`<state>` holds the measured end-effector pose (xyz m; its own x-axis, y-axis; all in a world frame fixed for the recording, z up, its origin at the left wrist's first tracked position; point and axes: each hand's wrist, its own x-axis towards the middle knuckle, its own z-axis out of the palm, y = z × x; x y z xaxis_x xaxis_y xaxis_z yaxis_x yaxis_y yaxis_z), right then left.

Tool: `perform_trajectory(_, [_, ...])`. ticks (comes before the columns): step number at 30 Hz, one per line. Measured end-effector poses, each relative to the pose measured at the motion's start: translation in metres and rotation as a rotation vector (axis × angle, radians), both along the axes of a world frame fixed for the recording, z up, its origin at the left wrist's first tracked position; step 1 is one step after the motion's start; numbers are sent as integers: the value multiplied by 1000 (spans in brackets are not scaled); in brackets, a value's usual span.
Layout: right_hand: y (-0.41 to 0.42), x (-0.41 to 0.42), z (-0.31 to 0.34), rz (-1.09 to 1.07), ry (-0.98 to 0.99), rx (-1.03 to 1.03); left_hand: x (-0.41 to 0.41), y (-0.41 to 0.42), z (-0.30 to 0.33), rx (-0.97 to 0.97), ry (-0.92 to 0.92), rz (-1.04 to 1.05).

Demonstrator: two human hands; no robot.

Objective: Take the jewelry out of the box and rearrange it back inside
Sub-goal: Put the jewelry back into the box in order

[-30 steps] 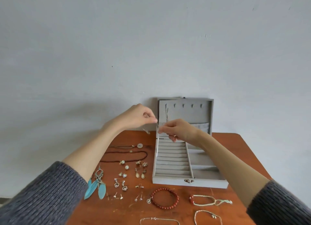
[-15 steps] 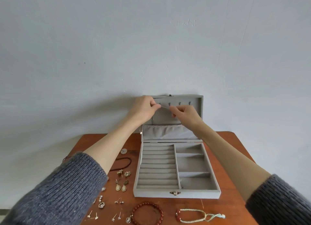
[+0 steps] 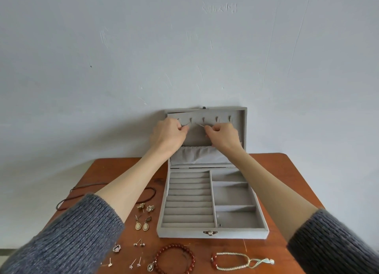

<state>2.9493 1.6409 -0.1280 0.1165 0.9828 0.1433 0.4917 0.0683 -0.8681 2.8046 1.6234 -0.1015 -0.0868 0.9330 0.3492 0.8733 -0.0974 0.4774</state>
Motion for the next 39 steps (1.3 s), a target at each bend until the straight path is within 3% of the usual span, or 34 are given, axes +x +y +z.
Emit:
perform_trajectory(7, [-15, 7, -1, 124, -223, 82, 2, -21, -8, -206, 5, -251])
perform_trajectory(12, [-17, 13, -3, 142, -306, 53, 18, -16, 8, -313, -402, -296])
perform_trajectory(16, [-17, 18, 0, 148, -273, -43, 24, -8, 17, -320, -579, -225])
perform_trajectory(20, [-17, 22, 1, 143, -183, -87, 28, -3, 22, -354, -933, -230])
perform_trajectory(23, [-16, 22, 0, 136, -184, -94, 28, -1, 17, -334, -1005, -205])
perform_trajectory(26, [-17, 20, -1, 128, -220, -82, 24, 1, 8, -343, -869, -143])
perform_trajectory(33, [-20, 10, -7, 52, -295, -5, 9, -2, -7, -215, -168, -92])
perform_trajectory(39, [-21, 0, -12, 107, -318, -29, 5, -6, -19, -118, 93, -54])
